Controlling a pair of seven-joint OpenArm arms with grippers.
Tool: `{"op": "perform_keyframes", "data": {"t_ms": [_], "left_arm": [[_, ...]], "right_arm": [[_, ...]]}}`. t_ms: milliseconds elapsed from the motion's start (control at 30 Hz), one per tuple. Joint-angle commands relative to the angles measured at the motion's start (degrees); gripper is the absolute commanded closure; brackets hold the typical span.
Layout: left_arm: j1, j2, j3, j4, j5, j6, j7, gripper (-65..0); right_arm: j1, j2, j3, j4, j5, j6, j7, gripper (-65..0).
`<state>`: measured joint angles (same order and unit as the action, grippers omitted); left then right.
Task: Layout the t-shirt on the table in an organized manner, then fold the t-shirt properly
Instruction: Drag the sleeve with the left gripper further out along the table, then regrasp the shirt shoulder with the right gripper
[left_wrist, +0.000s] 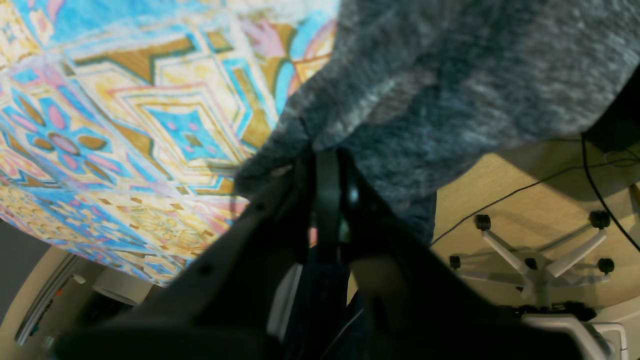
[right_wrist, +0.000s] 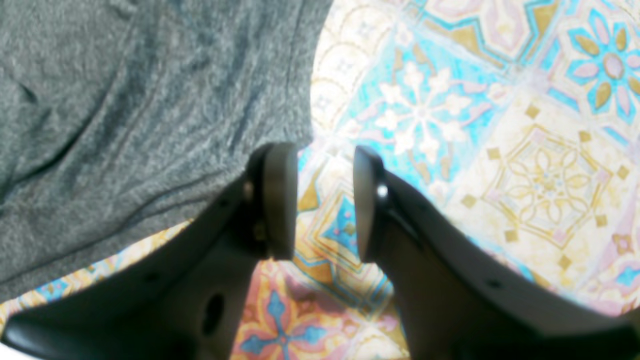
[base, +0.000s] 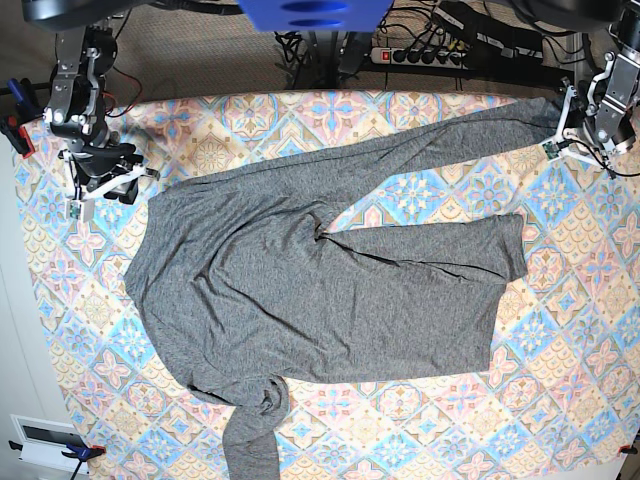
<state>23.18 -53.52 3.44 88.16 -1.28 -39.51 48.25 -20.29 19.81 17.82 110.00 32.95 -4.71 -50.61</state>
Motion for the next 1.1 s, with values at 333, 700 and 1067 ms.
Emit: {"op": "perform_keyframes", "data": {"t_ms": [333,700,1067], "left_arm": [[0.0,-1.0,-0.4,0.0,0.1,-0.5,1.2,-13.7],[0.0,1.2,-0.3,0.0,0.1,-0.5,1.2,-28.8],[0.0,1.3,-0.3,0.0,0.1,-0.5,1.2,-28.8]], "right_arm": [[0.3,-1.3,0.3,1.3,0.2,0.3,1.2,-18.0],[6.8,-4.9,0.7,0.5,9.8,0.3,1.1,-18.0],[8.6,-4.9,5.4,-13.0,21.7,0.3,1.4,-17.9]]}}
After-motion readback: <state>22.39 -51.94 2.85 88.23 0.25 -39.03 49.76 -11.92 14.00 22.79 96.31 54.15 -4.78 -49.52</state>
